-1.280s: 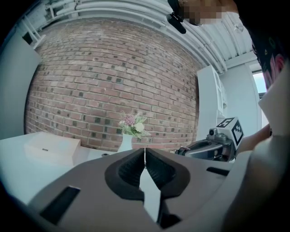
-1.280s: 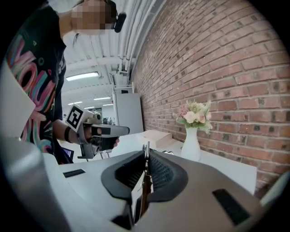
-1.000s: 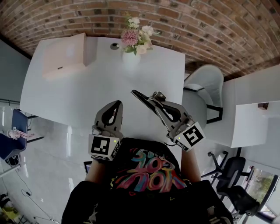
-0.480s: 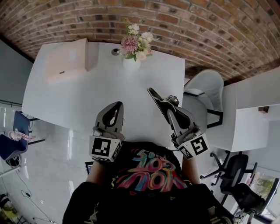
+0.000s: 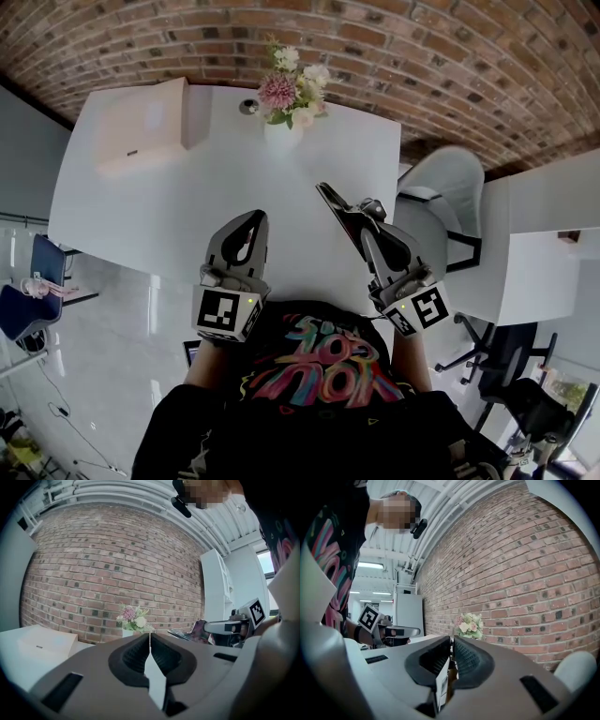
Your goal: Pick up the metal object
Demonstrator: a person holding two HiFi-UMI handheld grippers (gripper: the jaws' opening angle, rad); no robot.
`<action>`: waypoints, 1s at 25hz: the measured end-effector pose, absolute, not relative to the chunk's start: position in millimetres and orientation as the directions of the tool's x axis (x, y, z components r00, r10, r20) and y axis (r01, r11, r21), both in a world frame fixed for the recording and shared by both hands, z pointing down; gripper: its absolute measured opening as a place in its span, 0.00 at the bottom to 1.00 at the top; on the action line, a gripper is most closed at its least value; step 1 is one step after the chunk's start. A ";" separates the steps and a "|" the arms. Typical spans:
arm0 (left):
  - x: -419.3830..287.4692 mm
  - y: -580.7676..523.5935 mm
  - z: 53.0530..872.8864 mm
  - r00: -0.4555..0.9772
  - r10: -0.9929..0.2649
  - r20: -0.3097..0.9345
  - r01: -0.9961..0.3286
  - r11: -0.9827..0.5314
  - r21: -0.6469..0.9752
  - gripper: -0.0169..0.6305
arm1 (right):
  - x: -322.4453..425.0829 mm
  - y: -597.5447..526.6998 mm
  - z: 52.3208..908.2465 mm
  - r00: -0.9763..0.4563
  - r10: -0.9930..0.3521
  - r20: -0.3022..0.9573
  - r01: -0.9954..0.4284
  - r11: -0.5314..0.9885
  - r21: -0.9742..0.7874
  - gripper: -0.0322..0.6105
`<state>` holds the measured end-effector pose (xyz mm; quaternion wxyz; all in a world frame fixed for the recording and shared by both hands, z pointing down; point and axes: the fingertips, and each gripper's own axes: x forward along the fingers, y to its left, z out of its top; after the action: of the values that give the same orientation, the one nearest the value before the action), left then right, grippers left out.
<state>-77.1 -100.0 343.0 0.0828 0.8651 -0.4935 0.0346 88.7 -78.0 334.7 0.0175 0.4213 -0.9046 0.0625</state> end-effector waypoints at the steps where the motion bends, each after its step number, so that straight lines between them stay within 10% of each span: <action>1: -77.0 -101.2 343.8 0.511 -0.847 0.143 -0.859 -0.500 0.109 0.07 | 88.0 -79.6 335.2 -0.646 -0.759 0.085 -0.763 0.639 -0.099 0.12; 25: -80.8 -112.7 348.7 0.508 -0.846 0.160 -0.861 -0.497 0.105 0.07 | 77.4 -85.7 338.8 -0.668 -0.738 0.098 -0.744 0.662 -0.091 0.11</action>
<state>-80.8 -112.7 348.7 0.0859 0.8641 -0.4940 0.0437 77.4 -85.7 338.8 0.0262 0.4067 -0.9111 0.0615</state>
